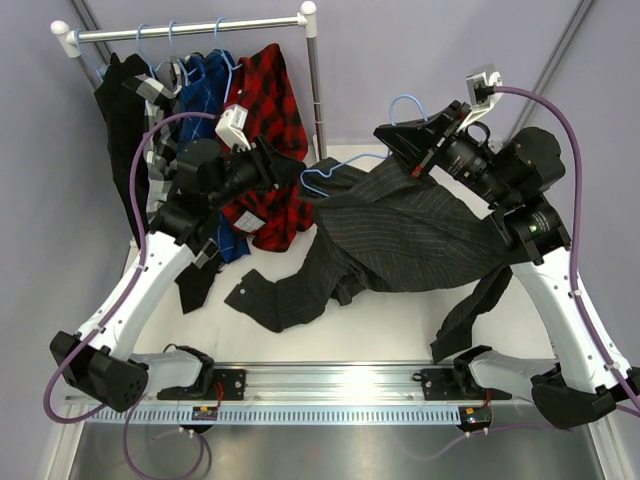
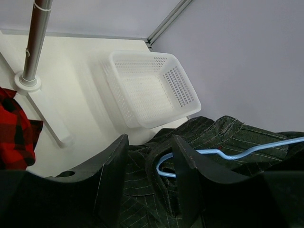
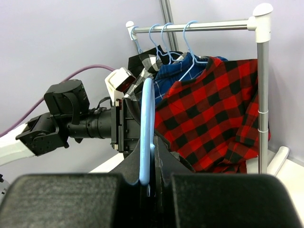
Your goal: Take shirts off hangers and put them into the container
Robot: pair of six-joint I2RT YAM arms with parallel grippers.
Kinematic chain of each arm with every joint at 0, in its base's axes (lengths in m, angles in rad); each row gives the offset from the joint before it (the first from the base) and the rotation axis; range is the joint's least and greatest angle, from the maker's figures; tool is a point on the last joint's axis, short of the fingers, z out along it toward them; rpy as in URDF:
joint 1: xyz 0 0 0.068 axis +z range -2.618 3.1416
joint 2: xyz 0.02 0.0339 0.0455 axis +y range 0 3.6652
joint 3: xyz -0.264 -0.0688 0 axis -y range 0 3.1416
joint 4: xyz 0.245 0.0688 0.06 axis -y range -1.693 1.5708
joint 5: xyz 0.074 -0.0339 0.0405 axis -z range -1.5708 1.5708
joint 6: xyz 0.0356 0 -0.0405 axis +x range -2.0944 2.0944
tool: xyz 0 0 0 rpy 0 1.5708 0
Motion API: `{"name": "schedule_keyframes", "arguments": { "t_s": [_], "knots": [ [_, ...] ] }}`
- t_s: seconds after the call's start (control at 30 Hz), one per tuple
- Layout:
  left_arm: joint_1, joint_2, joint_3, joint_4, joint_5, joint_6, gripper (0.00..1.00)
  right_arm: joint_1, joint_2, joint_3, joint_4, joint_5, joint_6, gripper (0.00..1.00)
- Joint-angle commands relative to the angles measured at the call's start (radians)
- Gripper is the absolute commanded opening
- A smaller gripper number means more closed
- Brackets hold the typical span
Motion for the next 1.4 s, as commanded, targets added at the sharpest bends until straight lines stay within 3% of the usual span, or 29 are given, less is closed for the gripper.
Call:
{"name": "schedule_keyframes", "arguments": {
  "t_s": [0.0, 0.27, 0.57, 0.6, 0.63, 0.67, 0.8, 0.9, 1.0, 1.1, 1.2, 1.37],
  "knots": [
    [-0.002, -0.025, -0.042, 0.022, 0.045, 0.002, 0.47, -0.004, -0.002, 0.08, 0.107, 0.009, -0.001, 0.0],
    [0.002, -0.042, -0.131, 0.017, 0.045, -0.035, 0.47, -0.004, 0.025, 0.137, 0.107, 0.029, -0.021, 0.0],
    [0.001, -0.055, -0.105, 0.072, 0.085, -0.061, 0.47, -0.004, 0.053, 0.151, 0.141, -0.004, 0.007, 0.0],
    [0.005, -0.069, -0.1, 0.066, 0.049, -0.017, 0.49, -0.004, 0.055, 0.15, 0.138, -0.009, 0.002, 0.0],
    [0.013, -0.096, -0.086, 0.015, 0.029, 0.021, 0.59, -0.004, 0.055, 0.147, 0.125, -0.011, -0.001, 0.0],
    [0.023, -0.107, -0.033, -0.029, 0.006, 0.072, 0.62, -0.004, 0.053, 0.148, 0.124, -0.014, -0.009, 0.0],
    [0.071, -0.17, 0.09, -0.187, -0.005, 0.476, 0.77, -0.004, 0.055, 0.136, 0.059, -0.092, -0.024, 0.0],
    [0.07, -0.178, 0.195, -0.312, 0.123, 0.71, 0.85, -0.004, 0.071, 0.134, 0.038, -0.188, -0.026, 0.0],
    [0.071, -0.166, 0.249, -0.343, 0.275, 0.801, 0.89, -0.004, 0.108, 0.148, 0.026, -0.321, -0.015, 0.0],
    [0.071, -0.112, 0.286, -0.343, 0.515, 0.827, 0.89, -0.004, 0.15, 0.166, 0.045, -0.43, 0.011, 0.0],
    [0.07, -0.057, 0.351, -0.342, 0.641, 0.801, 0.88, -0.002, 0.188, 0.196, 0.062, -0.503, 0.034, 0.0],
    [0.036, 0.0, 0.372, -0.342, 0.699, 0.802, 0.88, -0.004, 0.214, 0.215, 0.089, -0.525, 0.046, 0.0]
  ]
}}
